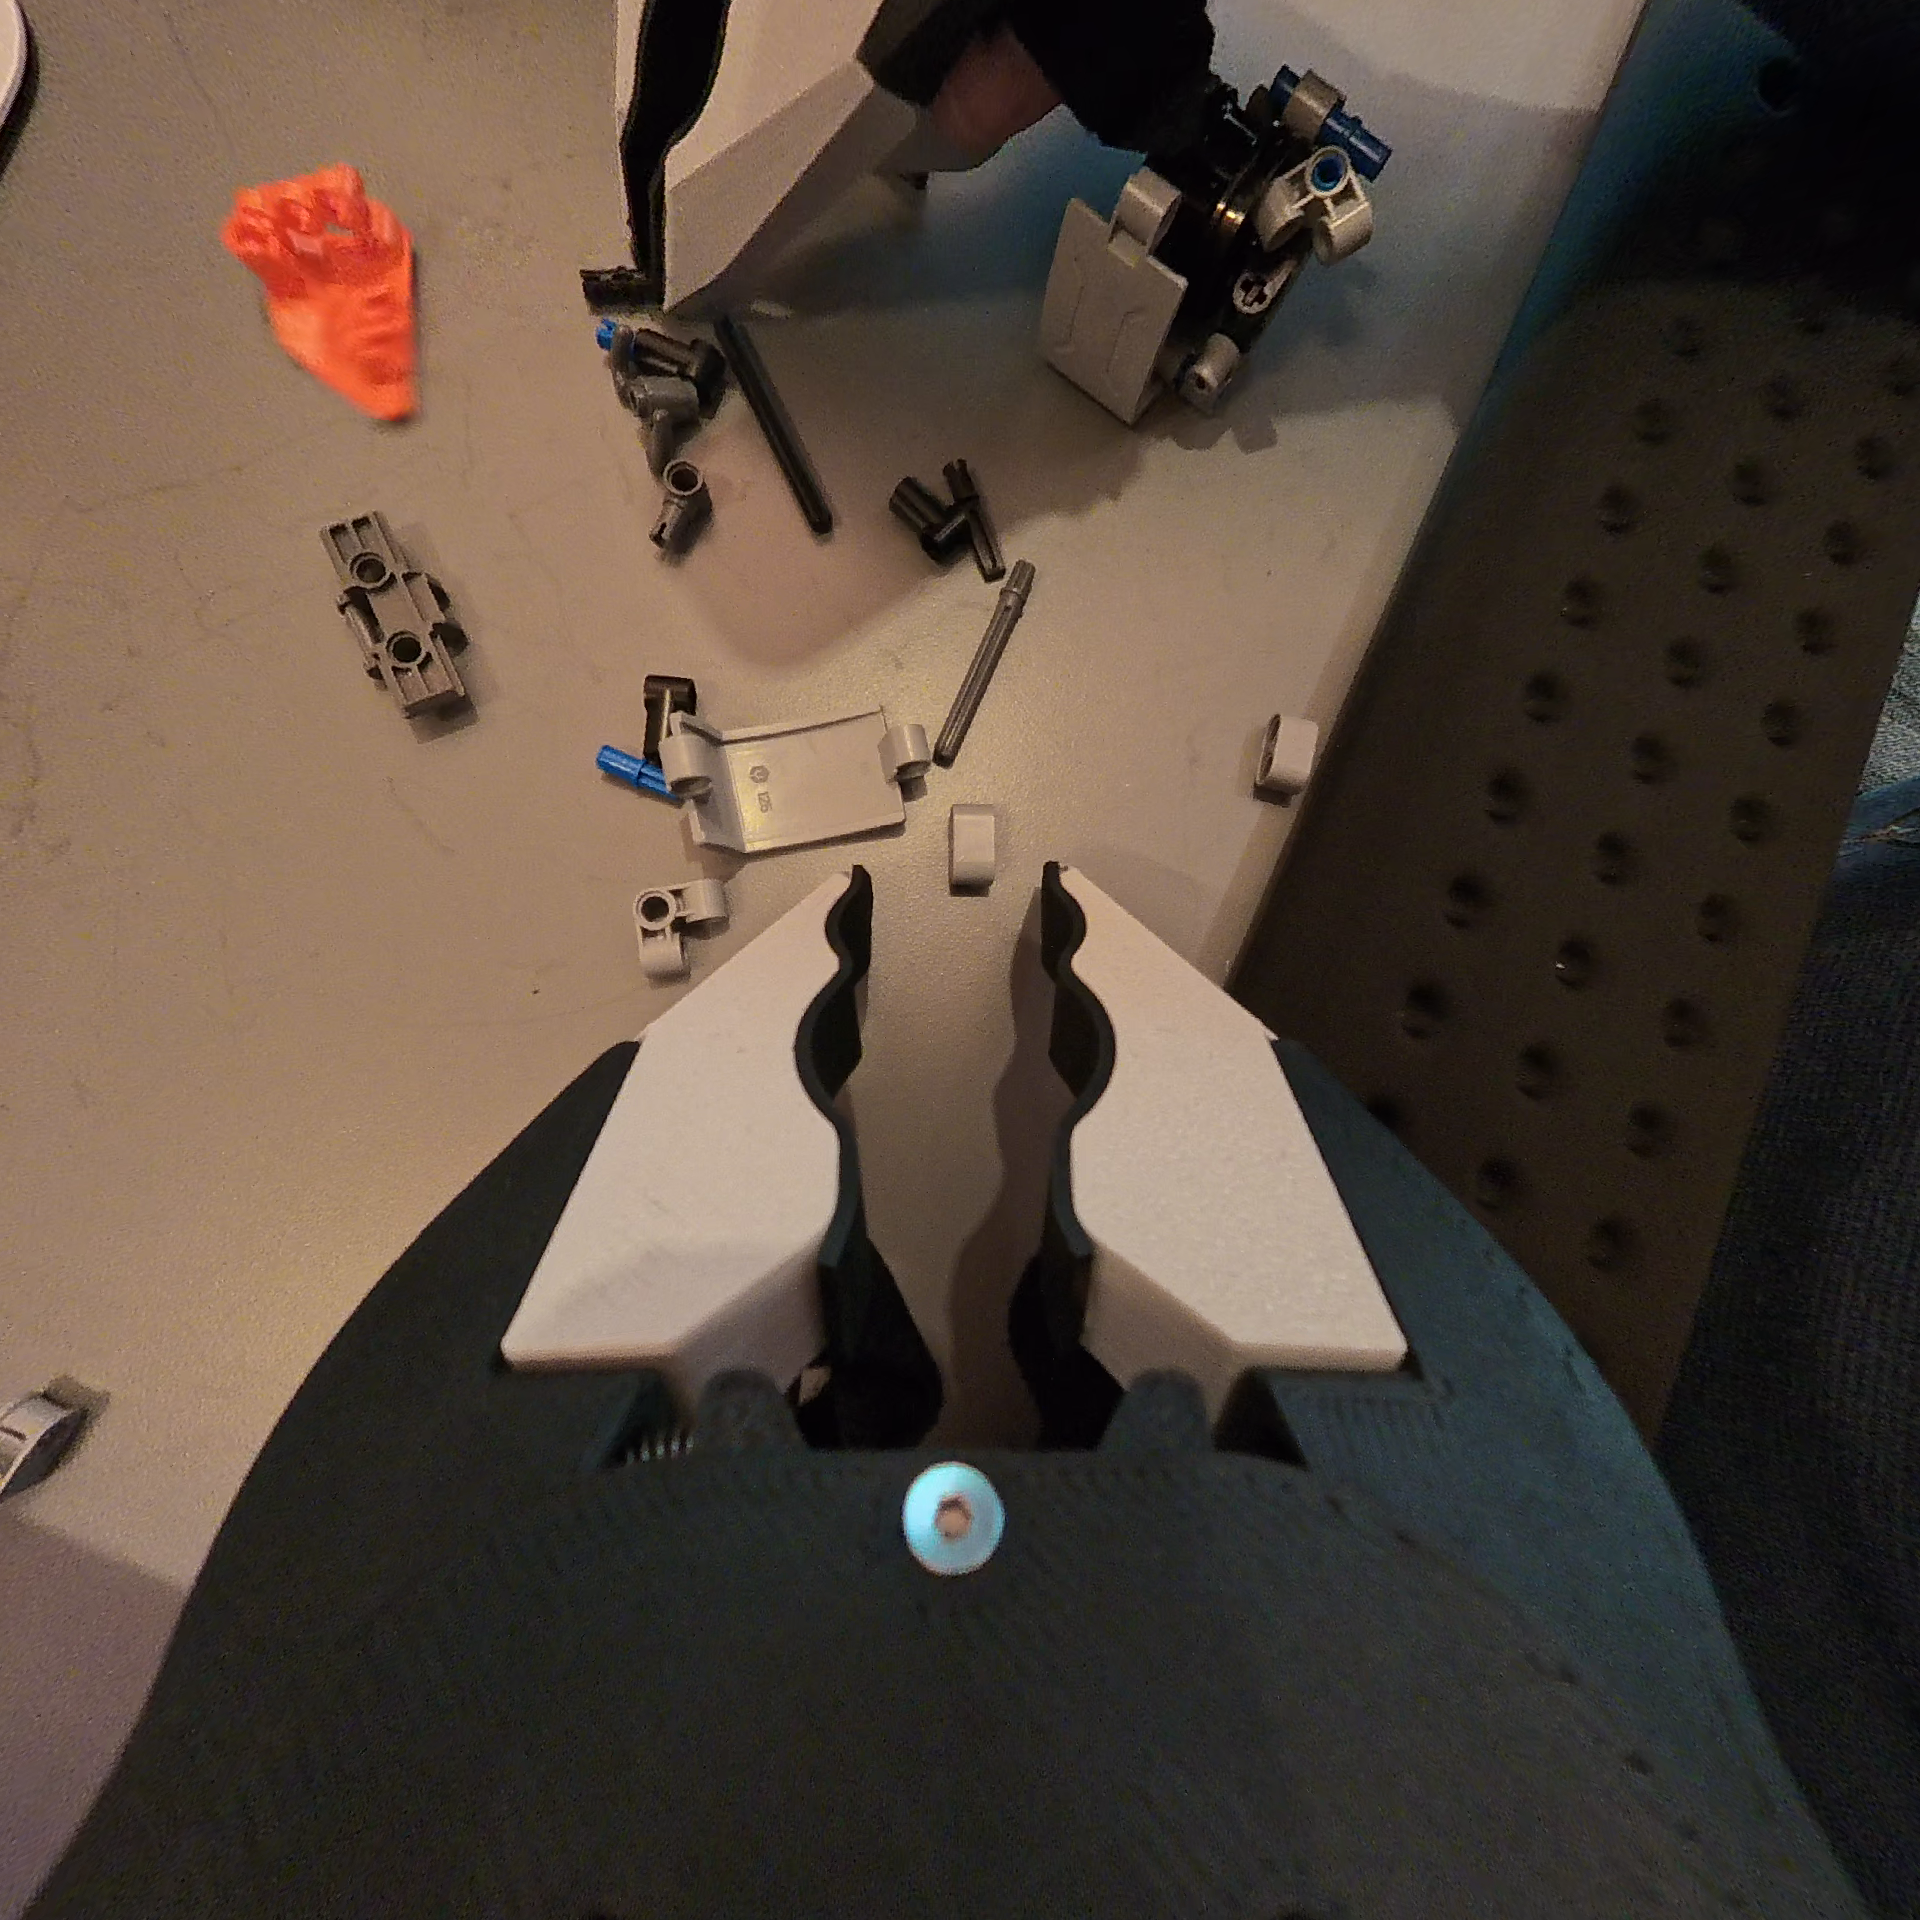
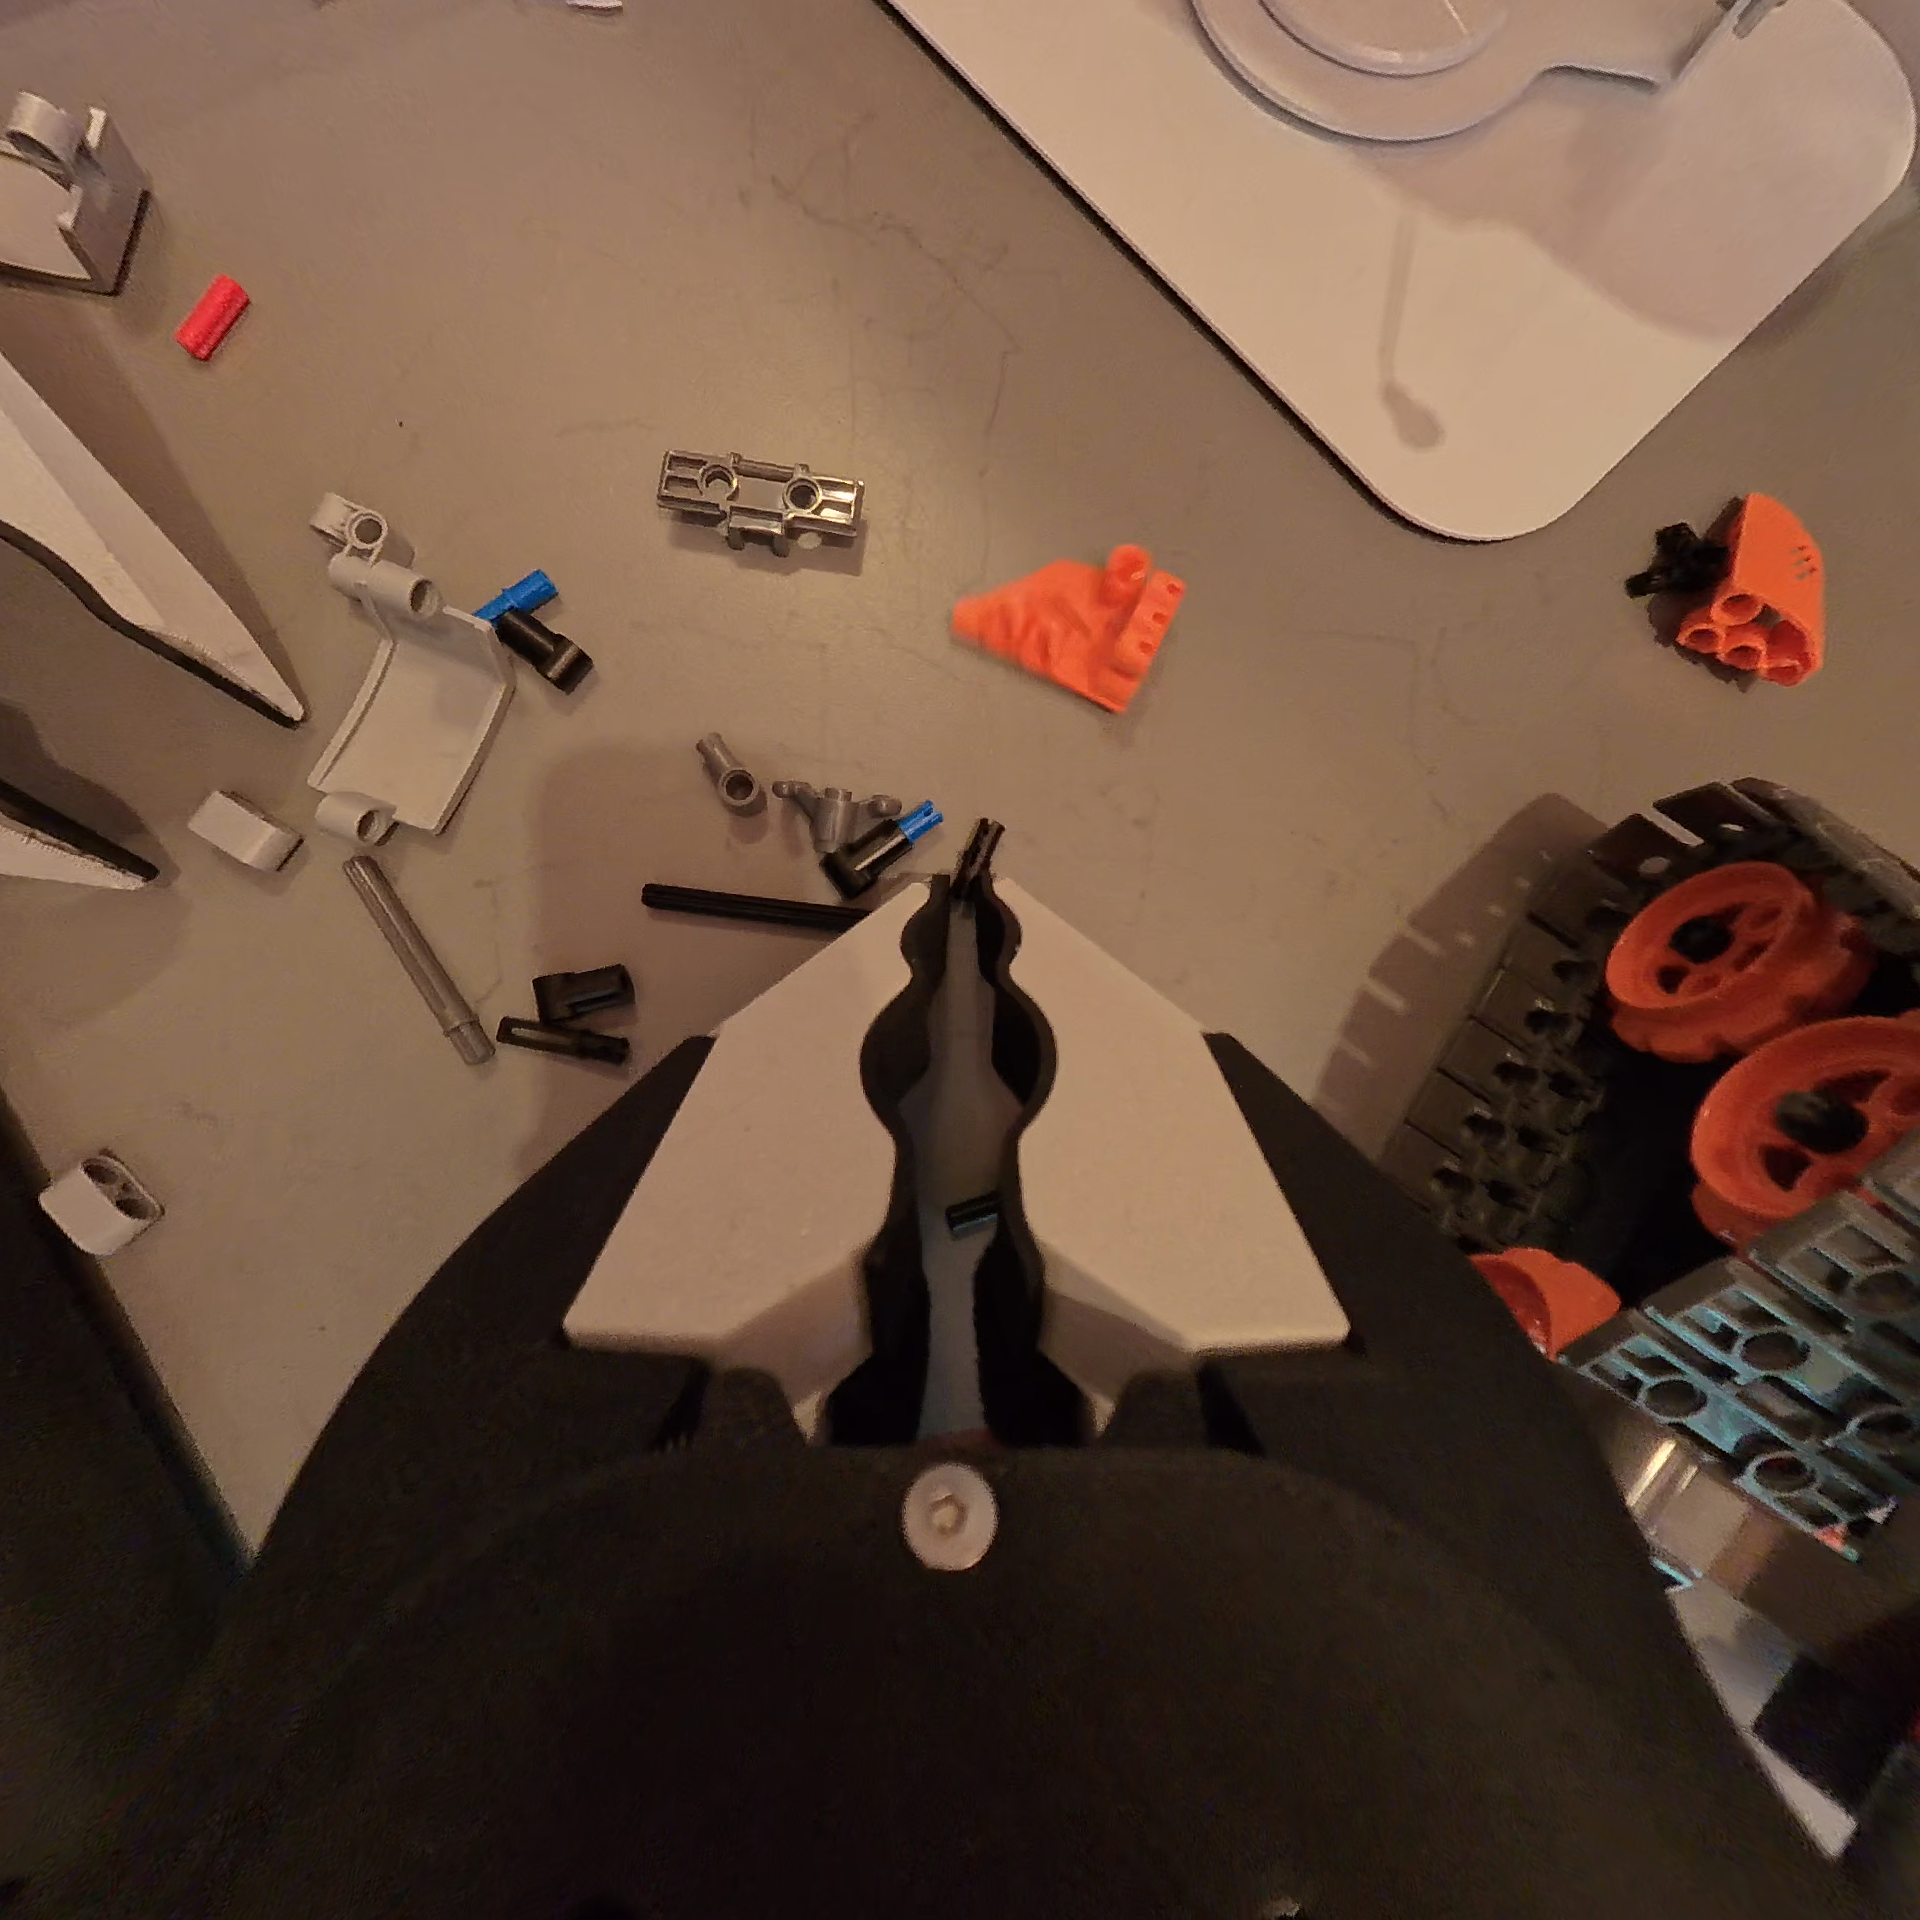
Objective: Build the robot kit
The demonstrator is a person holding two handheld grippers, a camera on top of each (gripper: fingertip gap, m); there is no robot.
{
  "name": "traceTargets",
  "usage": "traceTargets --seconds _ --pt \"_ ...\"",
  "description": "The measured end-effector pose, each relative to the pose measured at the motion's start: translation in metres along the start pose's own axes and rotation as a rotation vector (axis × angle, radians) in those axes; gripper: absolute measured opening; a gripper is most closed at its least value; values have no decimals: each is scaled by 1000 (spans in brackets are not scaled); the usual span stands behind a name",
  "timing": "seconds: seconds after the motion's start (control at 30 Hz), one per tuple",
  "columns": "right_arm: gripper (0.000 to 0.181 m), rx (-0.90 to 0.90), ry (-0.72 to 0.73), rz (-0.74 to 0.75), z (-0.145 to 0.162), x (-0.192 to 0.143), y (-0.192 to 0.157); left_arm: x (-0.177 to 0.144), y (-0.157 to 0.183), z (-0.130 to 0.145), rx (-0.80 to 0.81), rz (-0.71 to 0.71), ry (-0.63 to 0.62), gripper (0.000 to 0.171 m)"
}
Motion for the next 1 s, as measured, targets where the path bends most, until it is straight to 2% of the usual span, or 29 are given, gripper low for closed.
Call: traceTargets --seconds 0.23,0.4,0.53,0.67,0.73,0.87,1.0 --pt "1 -38 -11 -31 2 -3 -4 0 0 0 -3 5 3 30" --pt "1 -95 26 -60 -4 -21 -15 0 2 0 1 18 4 31" --pt "1 -152 53 -190 -16 -42 -54 1 3 0 13 23 4 29" --pt "1 -189 54 -268 -22 -52 -92 4 4 -2 36 29 0 17" --pt "1 -207 30 -267 -19 -50 -104 6 6 -2 44 44 0 6" --pt "1 -231 -35 -261 -7 -35 -119 8 7 -4 55 43 2 5" --pt "1 -206 -55 -246 1 -24 -119 9 7 -4 44 42 13 5"
Point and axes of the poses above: each gripper's, where its closed fingertips meet, x out along the fingers, z out of its underside, y = z × x across the jaws, the point moved 3 cm from there along -x, back along the fingers, and after that the axes turned 10 degrees about y, right-handed, at the moved point
